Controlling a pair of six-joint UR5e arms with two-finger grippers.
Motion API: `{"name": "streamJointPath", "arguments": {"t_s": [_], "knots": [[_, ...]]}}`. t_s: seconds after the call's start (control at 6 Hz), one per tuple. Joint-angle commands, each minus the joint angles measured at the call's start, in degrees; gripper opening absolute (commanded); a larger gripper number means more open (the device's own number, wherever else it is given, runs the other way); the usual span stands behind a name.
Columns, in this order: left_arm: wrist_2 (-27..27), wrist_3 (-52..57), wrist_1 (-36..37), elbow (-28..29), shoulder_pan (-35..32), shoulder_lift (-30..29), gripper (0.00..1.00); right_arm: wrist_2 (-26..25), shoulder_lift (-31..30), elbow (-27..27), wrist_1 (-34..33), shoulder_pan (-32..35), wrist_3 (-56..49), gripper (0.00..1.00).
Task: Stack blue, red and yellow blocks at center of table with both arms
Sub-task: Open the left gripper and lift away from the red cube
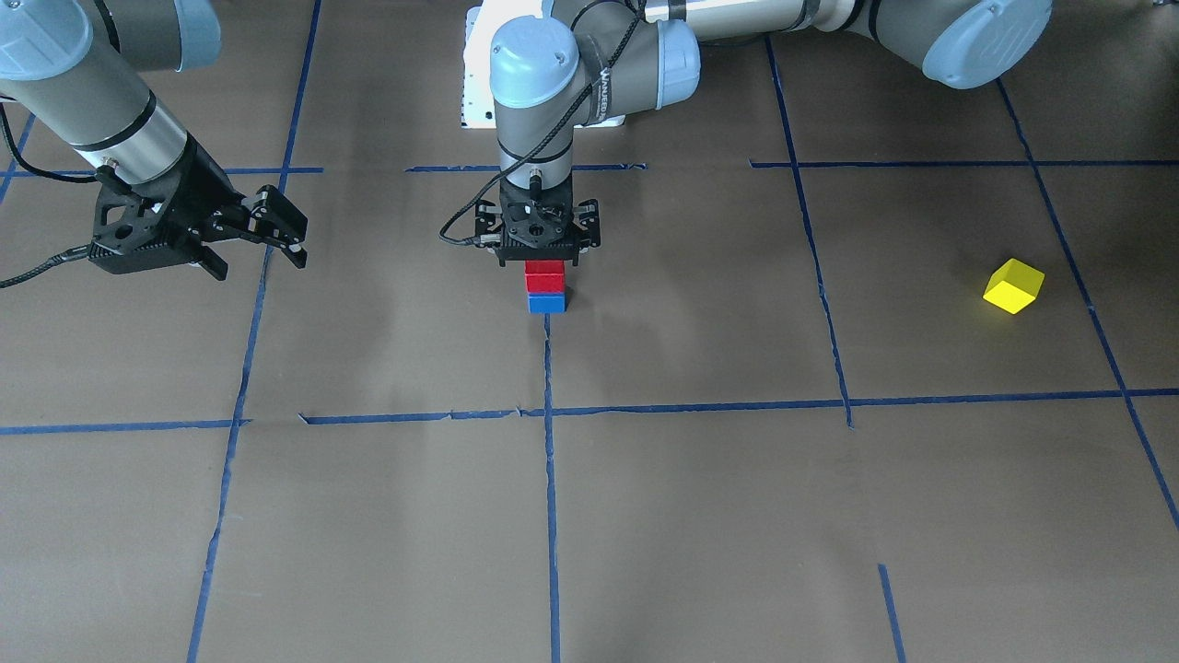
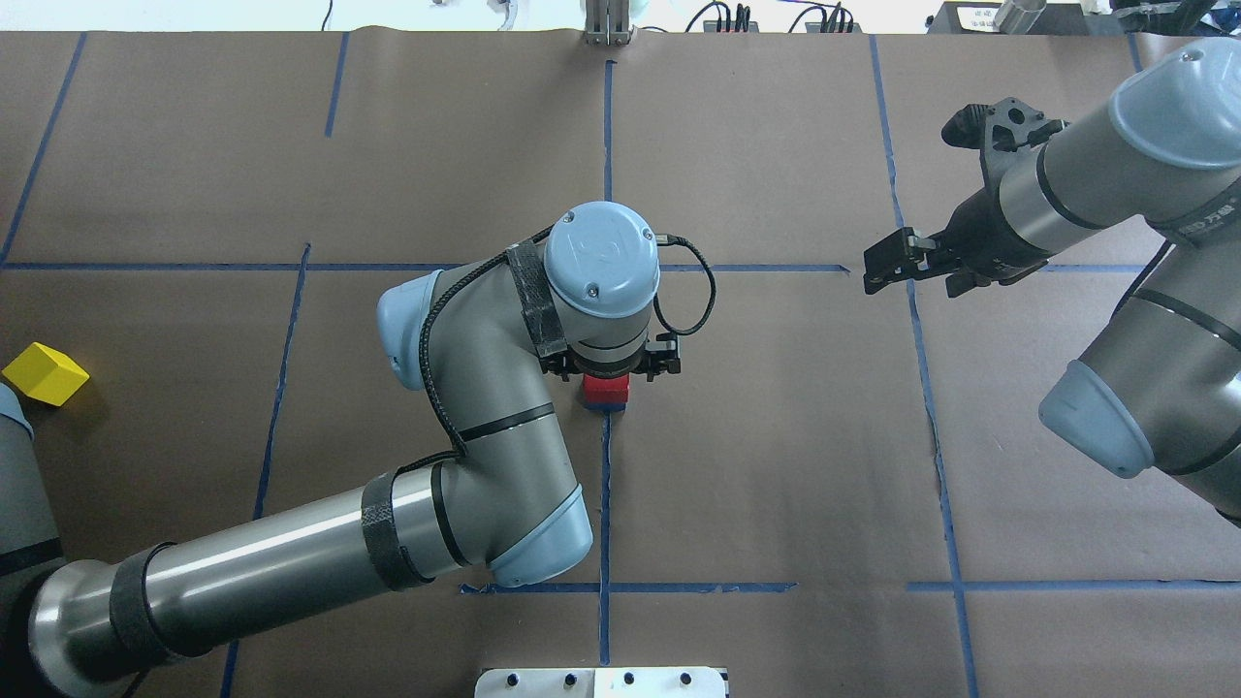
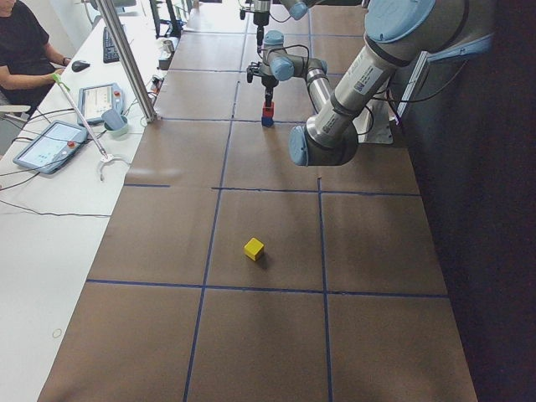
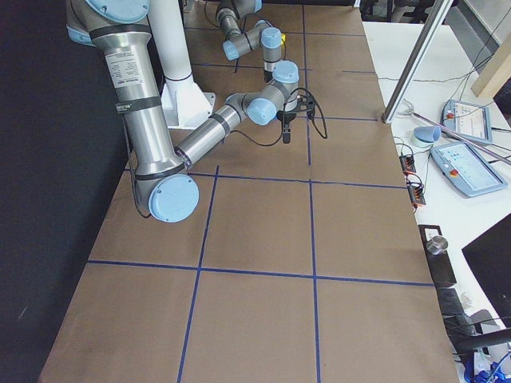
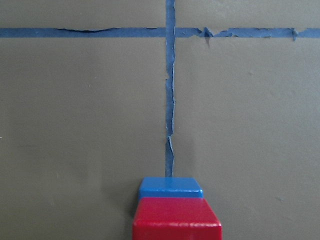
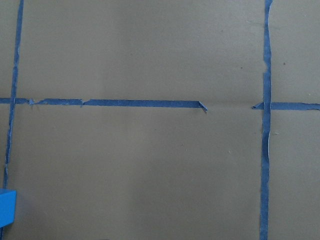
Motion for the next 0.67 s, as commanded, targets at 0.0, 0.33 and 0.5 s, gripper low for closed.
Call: {"name": "streamJointPath", "arguments": {"t_s": [0.0,0.33,0.5], "knots": [[-0.15,1.63,0.23,-10.05,-2.85,6.57,1.0,0.0,-0.08,-0.05,0.0,0.09,0.0,1.0],[-0.67,15.45,-0.2,-23.58,-7.41,20.35,1.0,0.0,-0.17,0.13,0.0,0.09,0.09,1.0],[-2.07,24.32,-0.64,-25.91,-10.82,27.39,1.0,0.0,-0.25,0.04,0.0,0.0,0.09,1.0]]}}
